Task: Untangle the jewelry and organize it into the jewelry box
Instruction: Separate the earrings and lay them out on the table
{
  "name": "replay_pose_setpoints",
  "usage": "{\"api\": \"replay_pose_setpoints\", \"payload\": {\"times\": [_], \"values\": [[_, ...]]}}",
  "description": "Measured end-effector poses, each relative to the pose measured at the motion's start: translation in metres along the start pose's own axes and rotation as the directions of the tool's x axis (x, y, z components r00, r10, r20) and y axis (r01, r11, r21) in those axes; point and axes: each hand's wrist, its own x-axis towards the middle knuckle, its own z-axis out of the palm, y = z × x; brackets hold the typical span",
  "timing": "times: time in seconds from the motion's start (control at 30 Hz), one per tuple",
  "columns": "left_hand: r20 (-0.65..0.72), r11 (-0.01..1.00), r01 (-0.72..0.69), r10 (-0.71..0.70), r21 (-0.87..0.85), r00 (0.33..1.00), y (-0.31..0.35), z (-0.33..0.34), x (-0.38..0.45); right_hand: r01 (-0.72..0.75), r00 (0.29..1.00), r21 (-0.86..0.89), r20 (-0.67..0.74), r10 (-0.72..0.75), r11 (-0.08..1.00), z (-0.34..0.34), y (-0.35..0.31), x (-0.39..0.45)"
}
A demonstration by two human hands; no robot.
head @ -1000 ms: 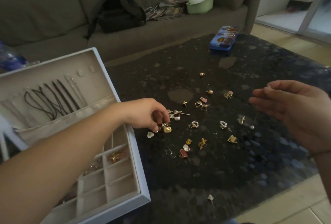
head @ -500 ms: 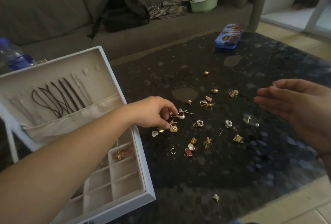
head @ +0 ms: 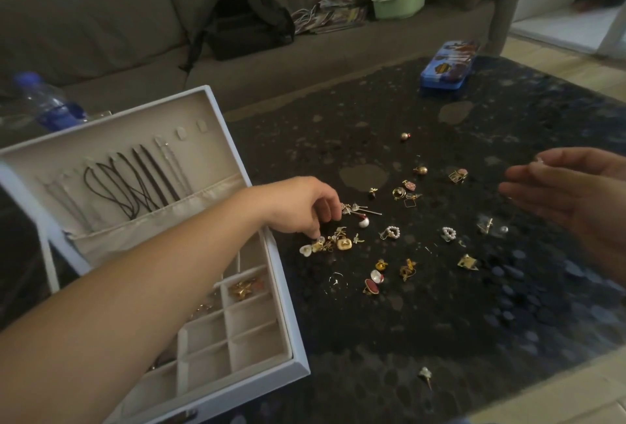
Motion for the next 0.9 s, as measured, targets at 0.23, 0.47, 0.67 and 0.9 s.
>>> {"api": "replay_pose_setpoints", "payload": {"times": [0.23, 0.47, 0.67, 0.9], "values": [[0.057, 0.999, -0.018, 0.016, 0.038, 0.998, 0.006, 0.004, -0.005, 0.010, 1.000, -0.005, -0.004, -0.010, 1.000, 0.000, 0.003, 0.003], [-0.111, 0.985, -0.024, 0.044, 0.170, 0.993, 0.003, 0.011, -0.003, 0.055, 0.996, -0.008, 0.073, -0.054, 0.998, 0.000, -0.001, -0.001], [-0.192, 0.970, 0.020, 0.028, 0.243, 0.981, 0.003, 0.015, -0.004, 0.058, 0.997, 0.009, 0.050, -0.058, 0.998, 0.000, 0.000, 0.000], [-0.186, 0.969, 0.025, 0.023, 0.248, 0.982, 0.010, 0.018, -0.008, 0.017, 1.000, -0.039, 0.006, -0.016, 0.999, 0.001, 0.004, 0.004]]}}
